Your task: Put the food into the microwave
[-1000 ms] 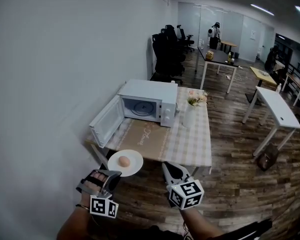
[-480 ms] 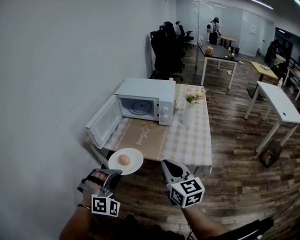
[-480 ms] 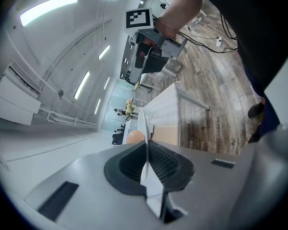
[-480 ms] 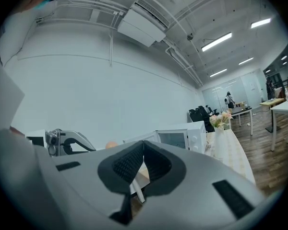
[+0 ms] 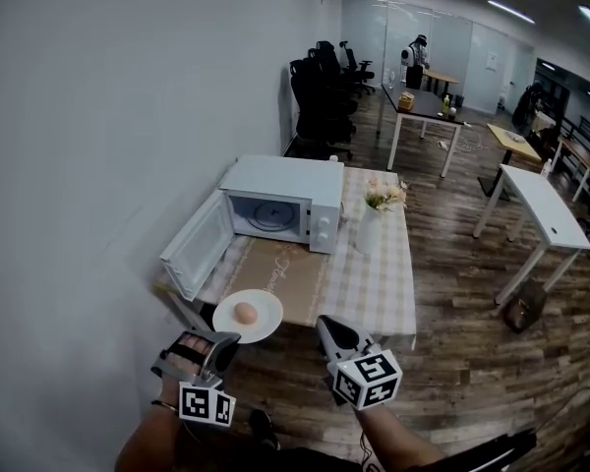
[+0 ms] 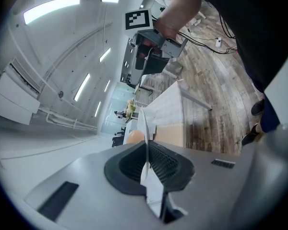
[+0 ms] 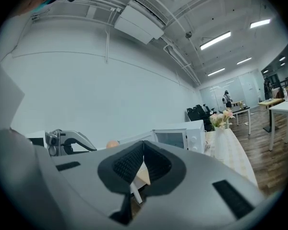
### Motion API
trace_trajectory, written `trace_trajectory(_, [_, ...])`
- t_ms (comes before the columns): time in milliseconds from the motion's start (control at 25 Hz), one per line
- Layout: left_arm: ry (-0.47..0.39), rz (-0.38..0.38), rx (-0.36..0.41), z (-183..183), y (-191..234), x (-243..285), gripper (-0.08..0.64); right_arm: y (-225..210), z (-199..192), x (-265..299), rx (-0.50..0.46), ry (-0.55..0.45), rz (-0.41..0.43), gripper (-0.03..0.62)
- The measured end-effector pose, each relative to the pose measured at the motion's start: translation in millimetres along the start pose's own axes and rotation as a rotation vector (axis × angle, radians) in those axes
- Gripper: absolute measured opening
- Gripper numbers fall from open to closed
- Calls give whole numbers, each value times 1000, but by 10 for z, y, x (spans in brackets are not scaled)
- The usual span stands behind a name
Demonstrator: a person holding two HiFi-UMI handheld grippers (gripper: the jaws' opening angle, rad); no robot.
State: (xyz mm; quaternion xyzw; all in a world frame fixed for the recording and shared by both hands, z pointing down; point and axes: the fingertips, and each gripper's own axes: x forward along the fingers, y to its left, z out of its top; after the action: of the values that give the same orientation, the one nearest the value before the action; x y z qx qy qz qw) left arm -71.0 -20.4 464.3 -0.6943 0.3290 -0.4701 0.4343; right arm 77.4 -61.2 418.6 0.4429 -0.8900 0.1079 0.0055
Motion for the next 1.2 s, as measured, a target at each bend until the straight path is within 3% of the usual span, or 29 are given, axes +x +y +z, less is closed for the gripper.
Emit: trace_trajectory(1200, [-110,-30,-32,-1016,542,1049,21,-308,215,1340,17,21,-102,9])
